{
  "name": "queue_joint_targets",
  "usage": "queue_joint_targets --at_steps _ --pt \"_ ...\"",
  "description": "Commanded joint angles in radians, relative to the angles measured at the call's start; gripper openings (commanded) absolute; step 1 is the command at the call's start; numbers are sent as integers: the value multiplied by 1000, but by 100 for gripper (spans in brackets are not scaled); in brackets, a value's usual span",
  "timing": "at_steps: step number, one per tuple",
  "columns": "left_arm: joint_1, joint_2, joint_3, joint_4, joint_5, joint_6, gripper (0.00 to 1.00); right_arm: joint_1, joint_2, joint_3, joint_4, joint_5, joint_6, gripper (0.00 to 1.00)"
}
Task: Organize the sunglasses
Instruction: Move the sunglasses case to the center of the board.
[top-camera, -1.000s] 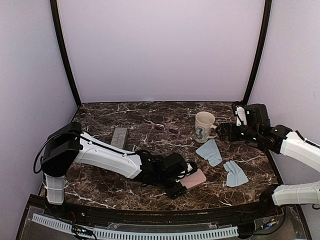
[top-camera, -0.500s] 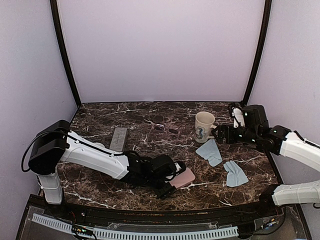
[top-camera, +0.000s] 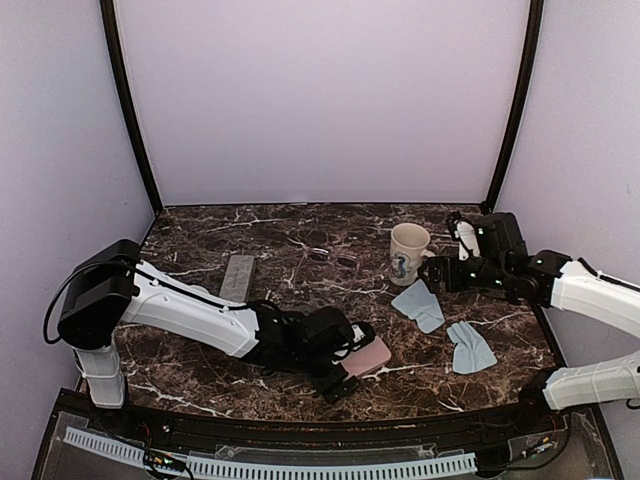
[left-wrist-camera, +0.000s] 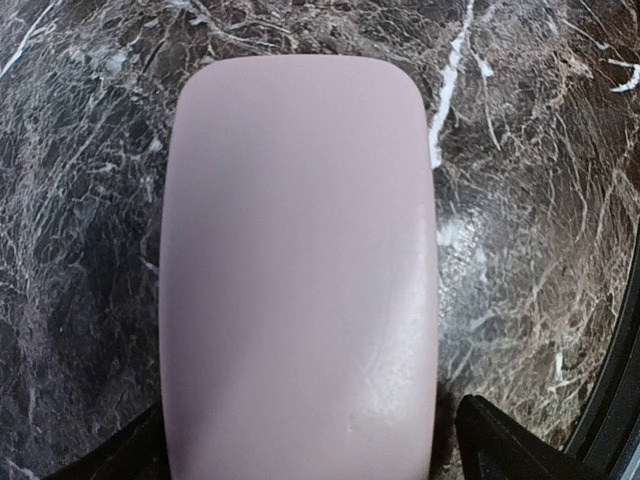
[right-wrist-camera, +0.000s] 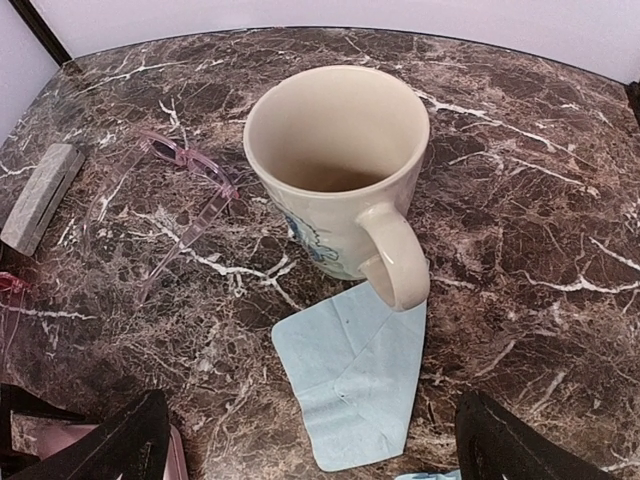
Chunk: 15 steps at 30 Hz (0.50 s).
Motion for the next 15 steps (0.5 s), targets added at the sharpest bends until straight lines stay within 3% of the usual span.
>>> queue_joint_targets --at_steps 1,15 --pt "3 -10 26 -21 43 35 99 14 11 28 35 -6 -4 100" --pt "18 -20 48 -37 59 99 97 22 -111 50 -88 64 -15 100"
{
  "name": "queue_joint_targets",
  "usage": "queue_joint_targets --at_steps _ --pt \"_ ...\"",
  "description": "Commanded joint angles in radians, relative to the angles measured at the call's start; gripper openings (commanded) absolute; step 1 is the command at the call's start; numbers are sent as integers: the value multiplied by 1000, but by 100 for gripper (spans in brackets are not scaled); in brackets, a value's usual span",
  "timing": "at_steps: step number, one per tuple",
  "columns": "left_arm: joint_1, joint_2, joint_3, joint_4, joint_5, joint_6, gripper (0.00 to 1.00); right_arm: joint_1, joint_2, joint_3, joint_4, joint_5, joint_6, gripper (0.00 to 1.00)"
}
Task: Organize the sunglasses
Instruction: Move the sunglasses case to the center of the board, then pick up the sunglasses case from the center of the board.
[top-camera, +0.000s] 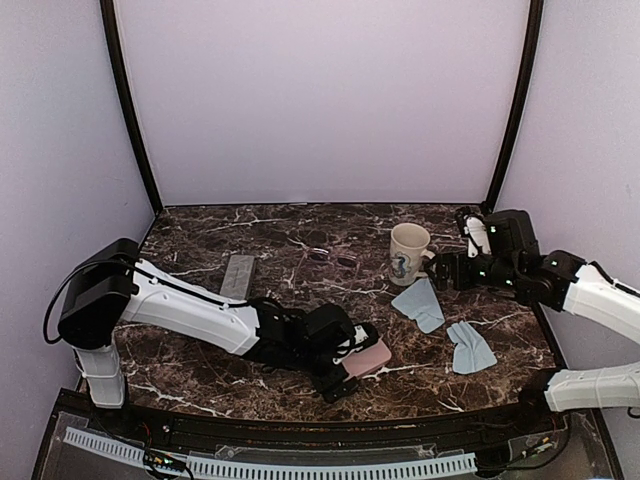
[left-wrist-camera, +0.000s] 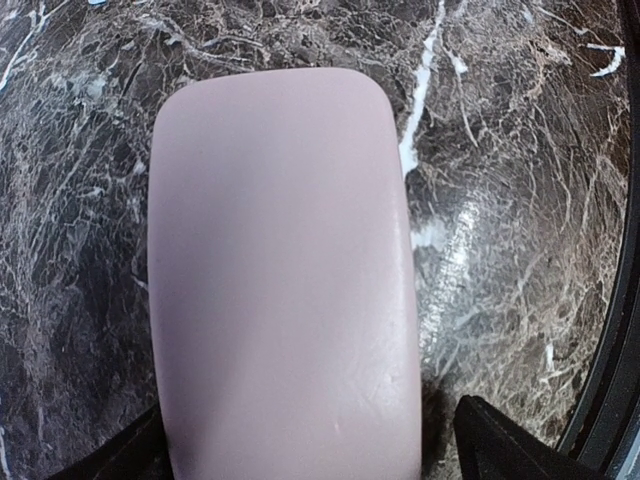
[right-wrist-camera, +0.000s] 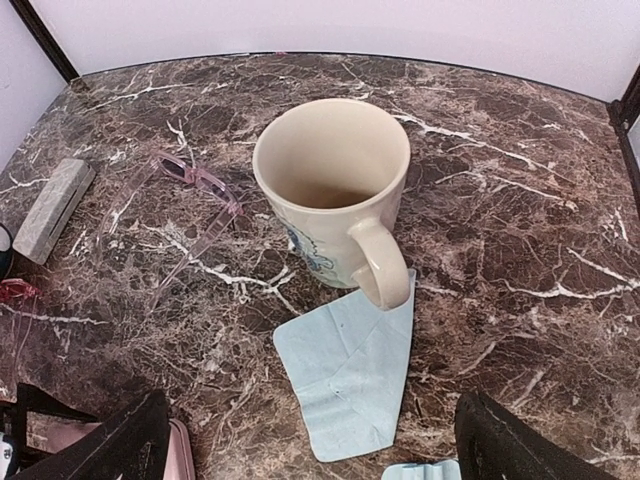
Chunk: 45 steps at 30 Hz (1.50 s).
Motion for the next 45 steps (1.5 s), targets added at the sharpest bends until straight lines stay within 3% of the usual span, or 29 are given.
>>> queue_joint_targets --at_steps 1,21,29,39,45 --pt "12 -20 30 -22 31 32 96 7 -25 35 -35 35 -14 100" --pt "26 -26 40 -15 26 18 60 7 -49 137 -121 59 -43 100" --pt "26 23 119 -80 46 -8 41 7 -4 123 -25 -69 -6 100" --pt "25 29 154 -92 37 -25 39 9 5 117 -40 -135 62 100" --pt "10 -11 171 -92 56 -46 35 10 -82 24 24 -175 82 100"
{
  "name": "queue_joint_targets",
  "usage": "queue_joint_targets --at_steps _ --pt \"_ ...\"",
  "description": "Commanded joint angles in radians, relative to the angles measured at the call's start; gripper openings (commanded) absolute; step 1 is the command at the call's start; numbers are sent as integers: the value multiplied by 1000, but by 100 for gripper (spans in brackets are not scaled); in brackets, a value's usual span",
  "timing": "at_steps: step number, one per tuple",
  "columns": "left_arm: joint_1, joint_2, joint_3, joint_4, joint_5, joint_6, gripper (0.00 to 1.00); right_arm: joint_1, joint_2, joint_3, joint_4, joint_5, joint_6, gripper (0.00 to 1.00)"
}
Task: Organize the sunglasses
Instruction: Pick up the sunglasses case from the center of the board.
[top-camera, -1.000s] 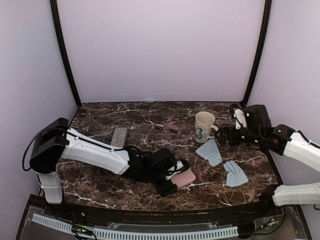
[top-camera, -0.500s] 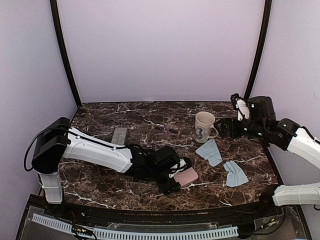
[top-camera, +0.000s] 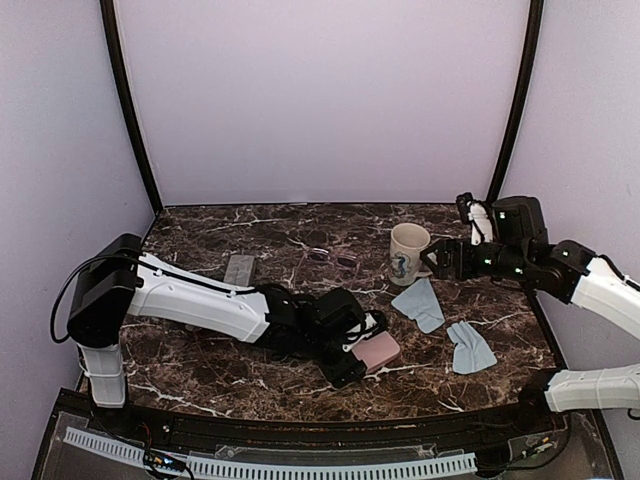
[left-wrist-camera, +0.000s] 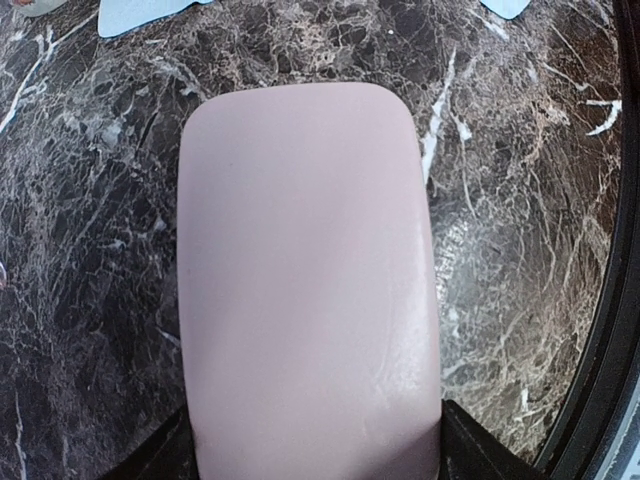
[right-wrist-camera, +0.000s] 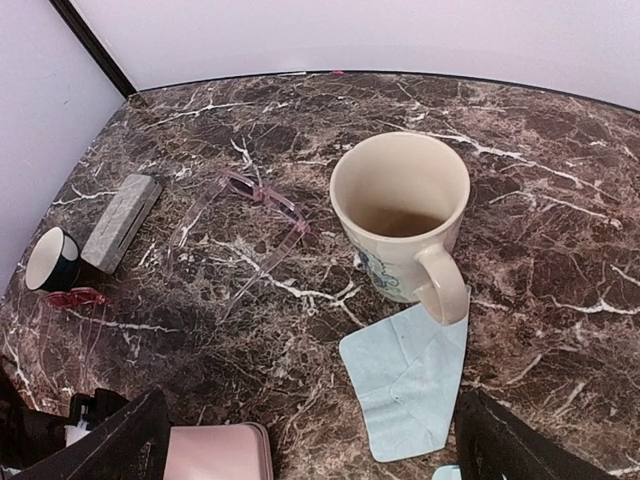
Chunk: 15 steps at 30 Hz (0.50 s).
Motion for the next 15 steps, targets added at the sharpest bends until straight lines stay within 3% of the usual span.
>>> queue_joint_targets --at_steps 1,15 --pt "-13 -56 56 -28 14 -30 34 11 -80 -89 91 -72 35 100" --pt "-6 -96 69 -1 -11 -116 10 13 -186 -301 248 -272 51 100"
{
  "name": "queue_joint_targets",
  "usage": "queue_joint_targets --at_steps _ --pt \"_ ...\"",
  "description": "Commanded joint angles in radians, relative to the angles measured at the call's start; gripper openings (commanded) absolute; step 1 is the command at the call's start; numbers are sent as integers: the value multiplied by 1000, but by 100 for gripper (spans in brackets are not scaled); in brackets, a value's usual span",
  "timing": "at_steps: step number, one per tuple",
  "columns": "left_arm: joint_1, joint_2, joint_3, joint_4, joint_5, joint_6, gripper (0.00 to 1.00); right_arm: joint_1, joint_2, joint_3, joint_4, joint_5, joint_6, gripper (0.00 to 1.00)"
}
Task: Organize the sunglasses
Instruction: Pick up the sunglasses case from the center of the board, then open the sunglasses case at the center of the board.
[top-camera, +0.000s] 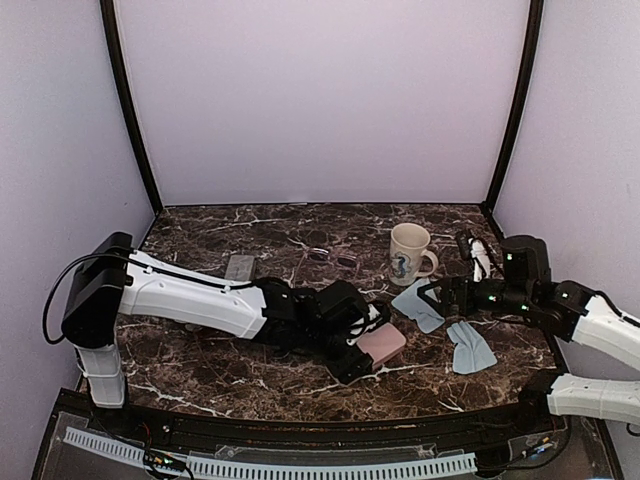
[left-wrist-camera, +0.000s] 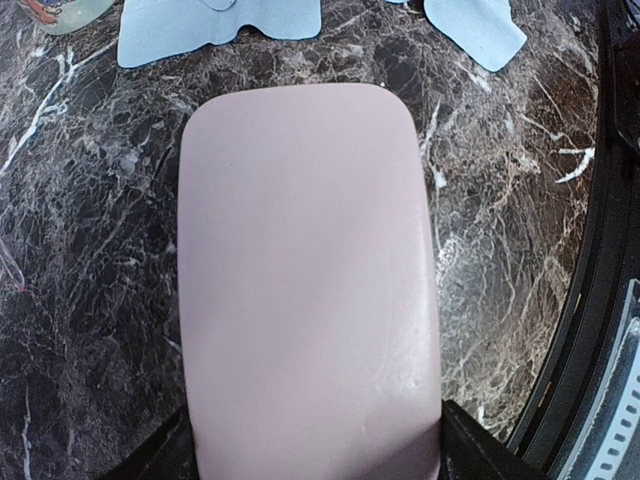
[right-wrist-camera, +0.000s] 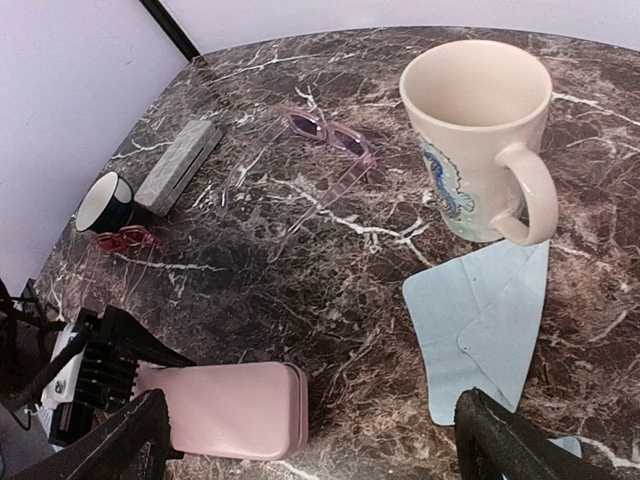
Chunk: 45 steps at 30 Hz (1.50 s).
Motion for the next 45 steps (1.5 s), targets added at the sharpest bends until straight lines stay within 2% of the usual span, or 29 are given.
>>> queue_joint_targets --at_steps 1,8,16,25,27,32,39,45 --pt "7 -77 26 36 1 -68 9 9 -17 -34 124 -93 23 100" --pt "64 -154 -30 106 50 -157 0 17 9 -62 231 -183 51 100" --pt "154 -262 -130 243 225 -232 0 42 139 -84 442 -271 124 100" --pt "211 -344 -235 432 396 -301 0 95 284 -99 738 -276 128 100" --pt "213 -359 -244 459 415 -302 0 98 308 -101 790 -379 199 100" --pt "217 -376 -257 504 455 -324 0 100 331 -106 899 -450 227 100" --pt "232 -386 -298 641 522 -415 0 101 308 -114 944 -477 211 100" --pt "234 -398 -312 683 529 -437 0 101 294 -120 968 -488 199 100"
